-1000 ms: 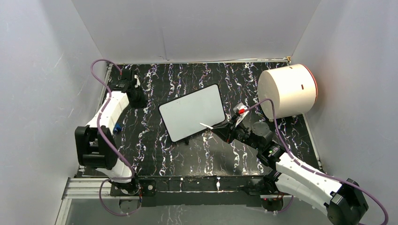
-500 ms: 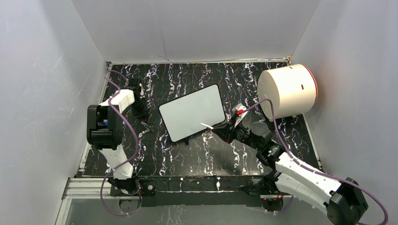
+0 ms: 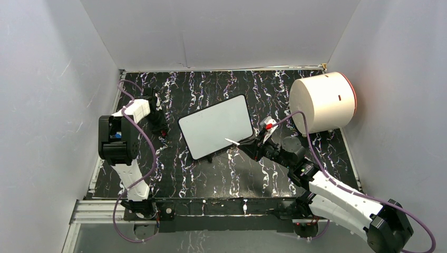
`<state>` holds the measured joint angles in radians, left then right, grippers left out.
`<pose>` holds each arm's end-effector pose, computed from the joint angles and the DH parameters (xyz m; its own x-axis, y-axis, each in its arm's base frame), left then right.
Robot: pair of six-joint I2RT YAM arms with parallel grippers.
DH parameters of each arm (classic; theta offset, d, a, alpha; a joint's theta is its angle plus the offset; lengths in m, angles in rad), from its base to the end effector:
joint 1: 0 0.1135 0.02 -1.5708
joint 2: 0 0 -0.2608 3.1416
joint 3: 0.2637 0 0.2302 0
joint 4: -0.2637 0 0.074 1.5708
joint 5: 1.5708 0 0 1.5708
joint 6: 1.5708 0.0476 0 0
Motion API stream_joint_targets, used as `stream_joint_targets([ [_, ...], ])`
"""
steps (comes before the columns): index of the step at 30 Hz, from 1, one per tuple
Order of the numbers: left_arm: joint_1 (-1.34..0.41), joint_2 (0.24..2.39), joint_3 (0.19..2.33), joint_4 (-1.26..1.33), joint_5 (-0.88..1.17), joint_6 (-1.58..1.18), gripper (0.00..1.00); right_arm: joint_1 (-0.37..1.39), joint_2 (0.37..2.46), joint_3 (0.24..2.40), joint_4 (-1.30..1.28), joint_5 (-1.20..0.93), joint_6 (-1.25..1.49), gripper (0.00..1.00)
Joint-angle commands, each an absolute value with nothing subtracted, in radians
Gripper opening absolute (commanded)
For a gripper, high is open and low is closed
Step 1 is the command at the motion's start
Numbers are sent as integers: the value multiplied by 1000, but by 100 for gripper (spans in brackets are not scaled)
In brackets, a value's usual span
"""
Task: Write a sentence on the whiteboard
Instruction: Place the pen cap at the center of the board, then write a sentence on the whiteboard.
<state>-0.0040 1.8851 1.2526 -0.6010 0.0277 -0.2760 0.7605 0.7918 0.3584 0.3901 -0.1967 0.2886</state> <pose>0.3556 -0.0027 0.1638 -0.9115 -0.2687 -0.3113 -0.2445 0.9628 -0.1153 0.1271 0.1337 0.2550 -0.2627 0.1353 -0.9553 -0.7747 0.5606 0.2925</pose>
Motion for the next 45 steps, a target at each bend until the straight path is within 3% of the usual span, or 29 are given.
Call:
stream_joint_targets([
  [1,-2,1874,1236,-623,26,-265,31,763,776,404,414,-193,272,0],
  [12,23,1606,1168,-555,46,-289,44,764,804,448,370,-203,274,0],
  [18,72,1400,1114,-430,200,-291,46,769,801,545,241,-174,237,0],
  [23,80,1285,1064,-331,397,-279,55,779,822,637,127,-146,223,0],
  [37,80,1226,1008,-174,864,-262,59,877,920,776,-45,-58,225,0],
  [45,25,1291,999,-154,941,-251,56,946,967,809,-51,-13,217,0],
])
